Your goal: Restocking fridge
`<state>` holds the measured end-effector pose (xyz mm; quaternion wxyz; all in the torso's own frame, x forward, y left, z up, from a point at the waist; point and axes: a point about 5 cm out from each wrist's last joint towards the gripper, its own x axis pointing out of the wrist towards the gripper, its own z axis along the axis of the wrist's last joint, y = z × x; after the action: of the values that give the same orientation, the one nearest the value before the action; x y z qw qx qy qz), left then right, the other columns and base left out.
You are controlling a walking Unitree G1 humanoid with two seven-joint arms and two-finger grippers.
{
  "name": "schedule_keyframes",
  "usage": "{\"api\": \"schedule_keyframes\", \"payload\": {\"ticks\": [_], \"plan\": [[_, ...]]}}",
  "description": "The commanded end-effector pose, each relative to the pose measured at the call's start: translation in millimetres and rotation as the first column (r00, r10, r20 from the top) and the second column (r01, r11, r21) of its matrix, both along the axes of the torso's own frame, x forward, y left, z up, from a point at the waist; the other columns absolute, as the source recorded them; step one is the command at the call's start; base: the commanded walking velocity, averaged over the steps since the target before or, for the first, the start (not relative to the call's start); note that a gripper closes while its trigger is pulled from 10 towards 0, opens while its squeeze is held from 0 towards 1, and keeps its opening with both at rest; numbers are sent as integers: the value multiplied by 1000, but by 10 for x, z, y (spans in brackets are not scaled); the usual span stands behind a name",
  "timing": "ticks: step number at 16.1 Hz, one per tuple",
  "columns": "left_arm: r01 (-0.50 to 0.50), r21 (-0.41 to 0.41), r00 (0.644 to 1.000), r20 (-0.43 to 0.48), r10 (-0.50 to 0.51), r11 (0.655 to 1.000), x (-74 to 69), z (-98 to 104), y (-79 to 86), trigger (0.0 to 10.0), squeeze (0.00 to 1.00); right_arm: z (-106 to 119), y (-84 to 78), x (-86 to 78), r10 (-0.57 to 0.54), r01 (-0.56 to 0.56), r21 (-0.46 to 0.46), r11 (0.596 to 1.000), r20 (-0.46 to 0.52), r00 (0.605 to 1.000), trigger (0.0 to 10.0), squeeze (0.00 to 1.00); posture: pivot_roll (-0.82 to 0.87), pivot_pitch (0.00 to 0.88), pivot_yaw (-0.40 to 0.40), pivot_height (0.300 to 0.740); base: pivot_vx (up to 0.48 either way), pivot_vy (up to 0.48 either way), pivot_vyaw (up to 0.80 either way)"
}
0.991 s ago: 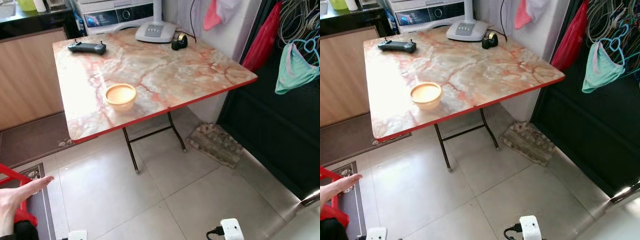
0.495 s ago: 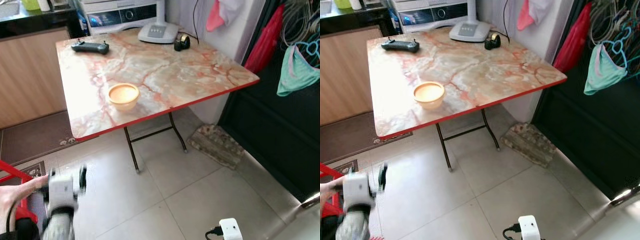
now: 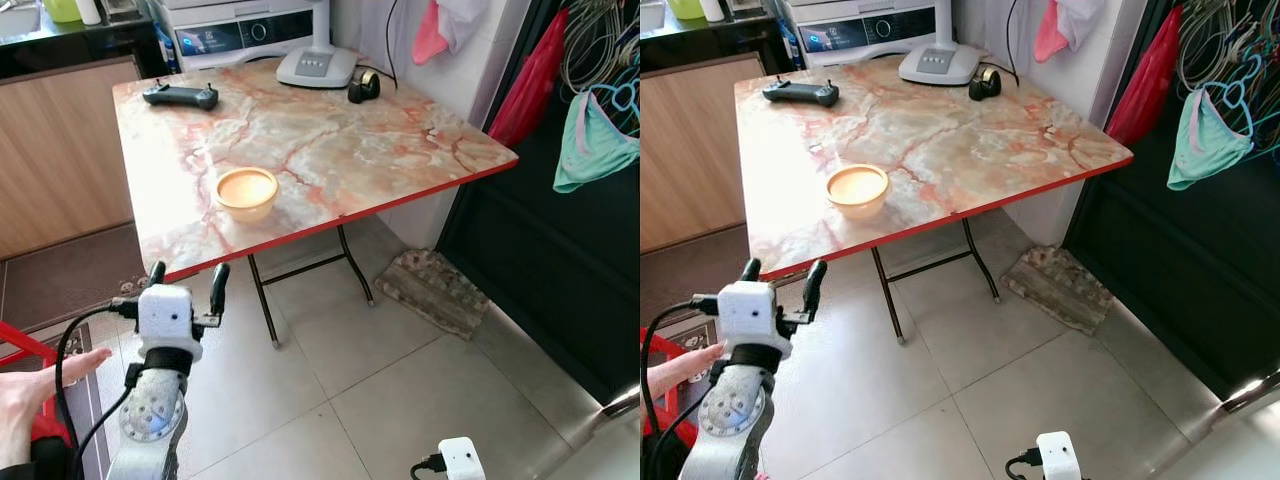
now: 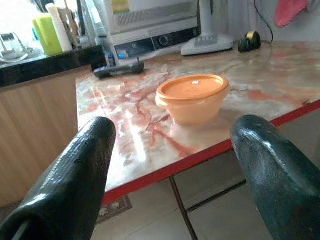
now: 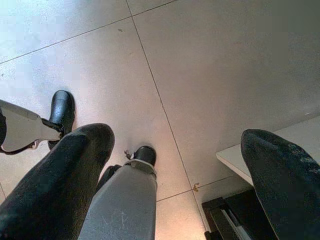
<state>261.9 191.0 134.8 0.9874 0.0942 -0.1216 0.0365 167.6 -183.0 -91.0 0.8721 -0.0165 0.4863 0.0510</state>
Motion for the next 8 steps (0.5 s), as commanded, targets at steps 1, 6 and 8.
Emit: {"api": "schedule_keyframes", "payload": {"ticks": [1, 6, 8], "plan": [[-3, -5, 1000, 4, 3, 1000, 4, 81, 38, 10000, 0, -10, -6, -25, 2, -2, -2, 1000, -9, 1000, 10000, 0, 91, 87, -9, 740, 0, 0, 0], [-6, -20, 1000, -14, 6, 1000, 26, 152, 40, 10000, 0, 0, 4, -3, 53, -53, -4, 999, -10, 999, 10000, 0, 88, 100, -11, 740, 50, 0, 103], [3, -26, 1000, -16, -3, 1000, 36, 174, 6, 10000, 0, 1, 3, 2, 41, -41, -1, 999, -8, 999, 10000, 0, 87, 102, -13, 740, 285, 0, 656]]}}
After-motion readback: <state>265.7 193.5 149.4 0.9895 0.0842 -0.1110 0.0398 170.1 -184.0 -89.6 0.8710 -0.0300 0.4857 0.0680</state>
